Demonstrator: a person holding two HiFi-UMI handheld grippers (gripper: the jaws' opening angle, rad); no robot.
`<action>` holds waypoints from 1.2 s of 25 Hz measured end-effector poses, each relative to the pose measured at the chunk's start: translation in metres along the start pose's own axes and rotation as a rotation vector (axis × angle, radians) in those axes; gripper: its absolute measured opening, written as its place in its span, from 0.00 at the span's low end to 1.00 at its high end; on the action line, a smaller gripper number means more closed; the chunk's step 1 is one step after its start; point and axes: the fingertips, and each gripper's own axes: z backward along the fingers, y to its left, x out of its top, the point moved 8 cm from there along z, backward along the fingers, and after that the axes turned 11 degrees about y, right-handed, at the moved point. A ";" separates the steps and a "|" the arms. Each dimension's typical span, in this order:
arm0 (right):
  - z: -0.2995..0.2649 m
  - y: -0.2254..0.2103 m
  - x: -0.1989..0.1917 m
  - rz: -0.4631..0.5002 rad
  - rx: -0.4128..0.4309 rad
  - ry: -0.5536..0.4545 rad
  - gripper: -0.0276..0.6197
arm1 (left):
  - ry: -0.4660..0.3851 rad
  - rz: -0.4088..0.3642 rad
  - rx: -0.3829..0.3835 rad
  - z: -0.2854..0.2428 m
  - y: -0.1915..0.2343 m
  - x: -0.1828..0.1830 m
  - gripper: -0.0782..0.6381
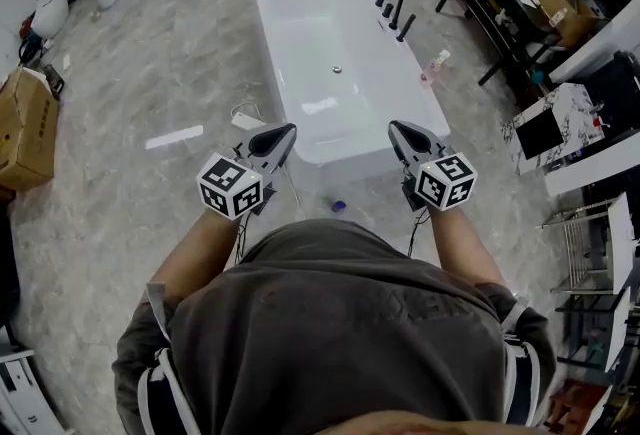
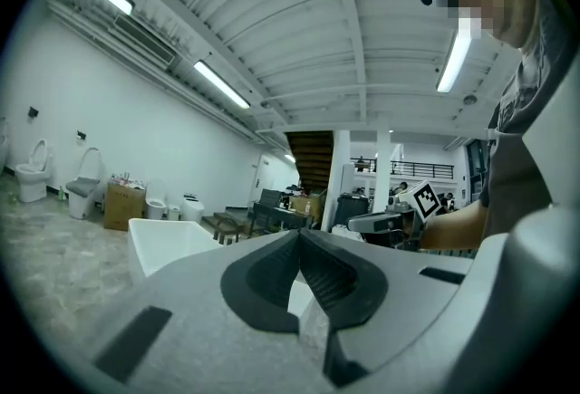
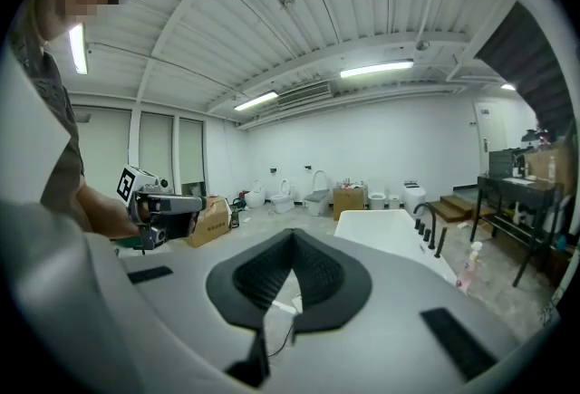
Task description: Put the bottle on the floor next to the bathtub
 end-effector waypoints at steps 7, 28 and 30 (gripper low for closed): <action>0.003 -0.003 -0.006 0.003 -0.005 0.003 0.03 | -0.006 0.001 0.007 -0.001 -0.002 0.000 0.11; 0.002 0.004 -0.004 0.056 -0.004 0.018 0.03 | 0.007 0.011 0.003 -0.001 -0.004 0.000 0.11; 0.001 0.005 -0.005 0.060 -0.002 0.019 0.03 | 0.005 0.012 0.001 -0.001 -0.003 -0.001 0.11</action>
